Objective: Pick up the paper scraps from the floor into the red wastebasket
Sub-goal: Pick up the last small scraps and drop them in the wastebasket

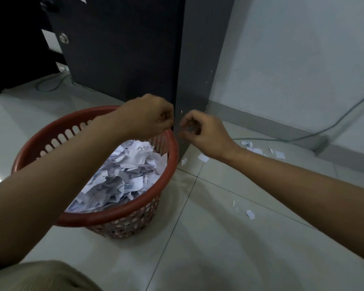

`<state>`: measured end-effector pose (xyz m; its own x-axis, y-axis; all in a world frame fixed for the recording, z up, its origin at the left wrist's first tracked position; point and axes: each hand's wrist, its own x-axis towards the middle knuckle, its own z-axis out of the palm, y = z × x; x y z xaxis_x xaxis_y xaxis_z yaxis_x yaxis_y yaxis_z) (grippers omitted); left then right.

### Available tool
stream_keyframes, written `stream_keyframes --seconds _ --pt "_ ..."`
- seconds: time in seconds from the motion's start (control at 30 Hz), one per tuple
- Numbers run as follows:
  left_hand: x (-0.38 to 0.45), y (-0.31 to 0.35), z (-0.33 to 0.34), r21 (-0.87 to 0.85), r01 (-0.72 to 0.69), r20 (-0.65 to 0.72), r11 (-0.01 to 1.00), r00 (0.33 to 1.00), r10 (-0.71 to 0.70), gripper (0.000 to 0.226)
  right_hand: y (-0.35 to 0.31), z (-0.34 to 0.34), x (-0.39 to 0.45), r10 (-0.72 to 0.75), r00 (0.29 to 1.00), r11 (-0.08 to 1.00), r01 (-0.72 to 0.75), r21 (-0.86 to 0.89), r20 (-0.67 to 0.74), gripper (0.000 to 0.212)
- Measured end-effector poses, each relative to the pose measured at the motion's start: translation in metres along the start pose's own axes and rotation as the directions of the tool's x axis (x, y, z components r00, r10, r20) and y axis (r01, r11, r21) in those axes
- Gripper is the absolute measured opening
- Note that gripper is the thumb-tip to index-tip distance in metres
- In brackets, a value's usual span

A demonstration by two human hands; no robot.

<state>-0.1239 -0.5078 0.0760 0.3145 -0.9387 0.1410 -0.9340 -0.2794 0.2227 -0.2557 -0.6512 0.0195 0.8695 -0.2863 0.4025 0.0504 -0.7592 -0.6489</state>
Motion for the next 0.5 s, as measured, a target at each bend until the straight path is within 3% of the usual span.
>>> stream_keyframes --seconds 0.2,0.37,0.5 --pt "0.013 0.045 0.027 0.057 -0.147 0.097 0.988 0.985 0.141 0.019 0.046 -0.052 -0.032 0.104 0.994 0.979 -0.094 -0.184 0.046 0.007" --pt "0.035 0.096 0.093 0.213 -0.309 0.38 0.927 0.9 0.213 0.043 0.108 -0.075 -0.094 0.323 0.945 0.92 -0.302 -0.25 0.048 0.009" --pt "0.053 0.126 0.169 0.351 -0.438 0.578 0.828 0.797 0.176 0.054 0.15 -0.059 -0.154 0.522 0.835 0.816 -0.43 -0.386 0.175 0.041"
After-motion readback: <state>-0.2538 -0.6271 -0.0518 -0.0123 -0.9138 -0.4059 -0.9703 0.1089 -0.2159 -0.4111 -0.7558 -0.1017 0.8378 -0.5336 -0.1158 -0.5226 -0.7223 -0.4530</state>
